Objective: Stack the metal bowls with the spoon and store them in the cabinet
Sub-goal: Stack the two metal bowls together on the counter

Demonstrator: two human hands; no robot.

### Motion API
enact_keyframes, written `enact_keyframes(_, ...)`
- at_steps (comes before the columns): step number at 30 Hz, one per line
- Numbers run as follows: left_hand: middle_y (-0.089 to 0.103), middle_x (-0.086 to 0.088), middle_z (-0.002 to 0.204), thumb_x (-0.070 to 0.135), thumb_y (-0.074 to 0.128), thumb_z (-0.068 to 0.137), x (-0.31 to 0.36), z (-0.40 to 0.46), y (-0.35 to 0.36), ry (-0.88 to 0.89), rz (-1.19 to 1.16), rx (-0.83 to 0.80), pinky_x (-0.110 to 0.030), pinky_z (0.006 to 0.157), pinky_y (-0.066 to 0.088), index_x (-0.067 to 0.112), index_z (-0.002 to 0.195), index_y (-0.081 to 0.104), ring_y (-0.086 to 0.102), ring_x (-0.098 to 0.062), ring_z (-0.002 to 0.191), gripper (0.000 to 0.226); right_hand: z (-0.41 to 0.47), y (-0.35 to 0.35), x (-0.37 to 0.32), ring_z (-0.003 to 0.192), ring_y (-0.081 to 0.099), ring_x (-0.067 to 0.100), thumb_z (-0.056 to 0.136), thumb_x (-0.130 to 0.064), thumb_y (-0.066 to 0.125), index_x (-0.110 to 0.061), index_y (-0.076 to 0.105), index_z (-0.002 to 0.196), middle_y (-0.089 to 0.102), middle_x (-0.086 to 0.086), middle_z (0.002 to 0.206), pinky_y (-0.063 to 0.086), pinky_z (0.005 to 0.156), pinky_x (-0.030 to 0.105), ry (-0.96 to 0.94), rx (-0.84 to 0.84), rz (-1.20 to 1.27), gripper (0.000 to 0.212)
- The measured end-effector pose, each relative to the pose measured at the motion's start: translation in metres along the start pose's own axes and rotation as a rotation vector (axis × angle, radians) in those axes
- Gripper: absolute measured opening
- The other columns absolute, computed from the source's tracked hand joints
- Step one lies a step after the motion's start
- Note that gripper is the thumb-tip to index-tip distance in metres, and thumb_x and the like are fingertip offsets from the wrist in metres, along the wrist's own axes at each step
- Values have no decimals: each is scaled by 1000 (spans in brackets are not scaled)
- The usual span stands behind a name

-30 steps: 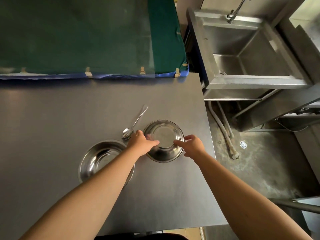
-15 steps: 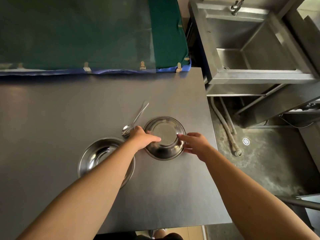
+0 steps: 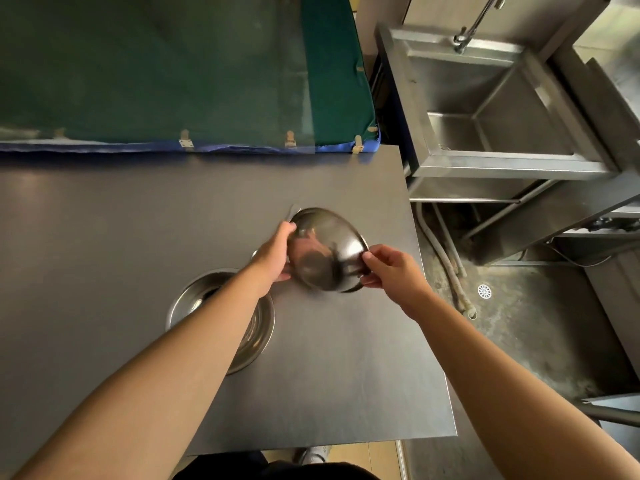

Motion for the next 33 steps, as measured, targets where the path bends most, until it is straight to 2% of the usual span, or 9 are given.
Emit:
enact_keyframes(2,70,-2,98,90,43,52,8,-7,-12,-4,-76,17,-36,75,51,23,99,68,64,-24,88,86,-12,3,-15,63,67,10,96,-11,66,-20,73,87,73,-4,71,57,70,23,-132,-5,-168,15)
enact_keyframes(4,71,-3,92,92,47,59,13,-15,-25,-6,-139,10,-36,75,53,20,99,68,64,-23,86,85,-24,6,-26,63,63,3,91,-17,73,-24,76,87,73,-5,74,50,65,16,-229,20,-343,9)
enact_keyframes(9,70,-10,91,20,68,87,11,-33,-61,75,-134,30,-30,62,58,13,95,71,69,-18,69,11,-48,20,-39,90,72,5,84,-18,80,-22,79,97,77,-9,95,52,86,15,-374,-45,-418,14)
enact_keyframes(12,70,-12,91,1,62,84,2,-43,-82,110,-128,68,-29,61,58,8,101,71,69,-18,69,21,-53,35,-40,84,73,5,87,-17,76,-23,79,94,78,-7,90,54,78,18,-359,-80,-342,10)
enact_keyframes(19,63,-12,113,-7,64,84,-30,-79,-131,182,-174,146,-35,63,61,36,126,59,77,-25,75,60,-56,84,-45,78,62,7,90,-6,70,-19,71,108,55,-4,115,49,72,9,-461,19,-350,22)
enact_keyframes(22,67,-10,111,-8,65,85,-45,-94,-150,211,-184,190,-34,62,61,44,113,62,76,-22,75,59,-52,105,-42,69,63,9,88,-9,70,-27,61,124,56,-6,119,48,66,9,-385,18,-332,41)
enact_keyframes(25,72,-7,108,-8,66,84,-60,-104,-168,231,-182,252,-39,66,63,40,118,62,76,-23,80,59,-47,127,-36,68,67,9,87,-12,70,-25,57,134,66,-9,115,56,71,23,-290,-31,-327,50)
enact_keyframes(29,70,-8,100,-3,67,85,-79,-112,-185,267,-115,381,-51,76,63,27,116,69,73,-29,86,43,-44,151,-25,69,72,15,86,-13,70,-29,62,129,68,-13,110,60,77,34,-231,-86,-361,47)
enact_keyframes(33,69,-4,100,0,69,87,-98,-109,-191,251,-55,439,-45,74,64,26,108,71,69,-23,81,34,-42,164,-13,79,74,22,85,-26,70,-29,64,122,69,-10,109,60,84,41,-169,-93,-379,37)
Point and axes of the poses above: each hand's wrist, its own z-axis towards the middle knuckle, its own y-axis out of the palm, x = y × z, the point moved 4 cm from there along z, towards the middle knuckle
